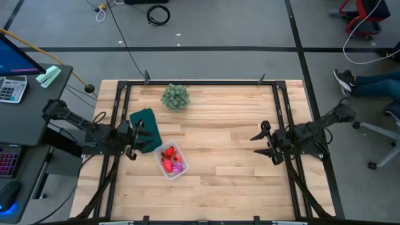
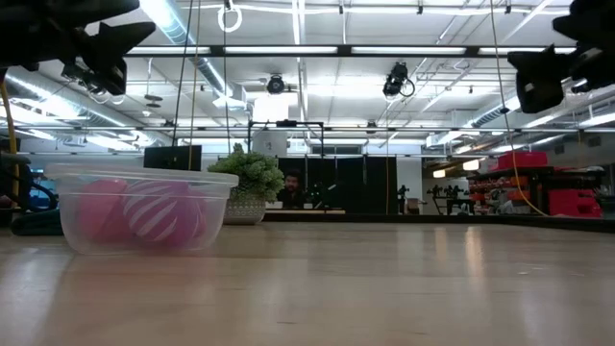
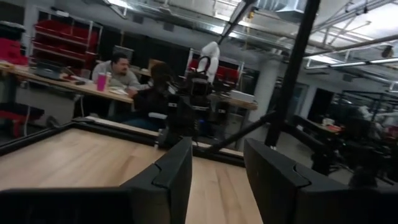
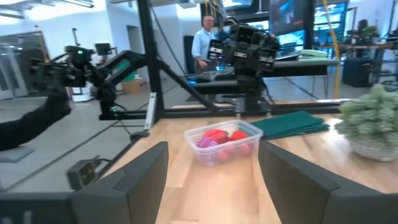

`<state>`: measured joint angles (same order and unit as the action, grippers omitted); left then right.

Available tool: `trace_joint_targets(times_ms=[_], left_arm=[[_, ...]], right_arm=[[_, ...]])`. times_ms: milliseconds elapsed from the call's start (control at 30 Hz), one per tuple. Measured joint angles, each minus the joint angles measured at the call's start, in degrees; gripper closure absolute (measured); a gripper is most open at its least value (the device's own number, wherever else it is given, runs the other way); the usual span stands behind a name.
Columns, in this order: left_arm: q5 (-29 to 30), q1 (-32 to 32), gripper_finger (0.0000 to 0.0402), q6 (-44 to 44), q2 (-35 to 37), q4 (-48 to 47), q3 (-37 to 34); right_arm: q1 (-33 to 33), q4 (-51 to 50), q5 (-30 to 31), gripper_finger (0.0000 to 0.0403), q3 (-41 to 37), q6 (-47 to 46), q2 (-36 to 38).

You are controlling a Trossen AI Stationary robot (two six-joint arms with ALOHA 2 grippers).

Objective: Pick and placing Produce into tupperware
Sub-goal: Return to Home Position

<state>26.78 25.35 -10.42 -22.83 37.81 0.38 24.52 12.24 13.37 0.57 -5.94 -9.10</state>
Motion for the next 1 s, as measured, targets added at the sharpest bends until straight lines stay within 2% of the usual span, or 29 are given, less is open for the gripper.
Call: trace_joint_targets(times_ms=[167,267,467,600,1000], left_arm=[[-4.33,-3.09,0.0251,0.67,0.00,-0.06,0.00],[-7.05,-4.93,0.0255,1.61,0.00,-0.51,0.00],[-7.14,-8.21,0.0262,-1.20,-0.01,-4.73,0.00],[-7.16,-10.28,0.0258,-5.48,-0.02,-8.57,0.00],[-7.15,-12.79,0.0253,-5.84,0.88,-10.73,0.00]], right_arm=[[-8.90,-0.18,-9.33,0.0144,-0.01,0.10,0.00],[-13.48,-0.18,-12.55,0.0144,-0.01,-1.08,0.00],[-19.20,-4.81,-12.94,0.0144,-0.01,-1.78,0.00],[-22.13,-9.68,-12.28,0.0144,-0.01,-7.14,0.00],[-22.91,-10.74,-12.31,0.0144,-0.04,-8.72,-0.17]])
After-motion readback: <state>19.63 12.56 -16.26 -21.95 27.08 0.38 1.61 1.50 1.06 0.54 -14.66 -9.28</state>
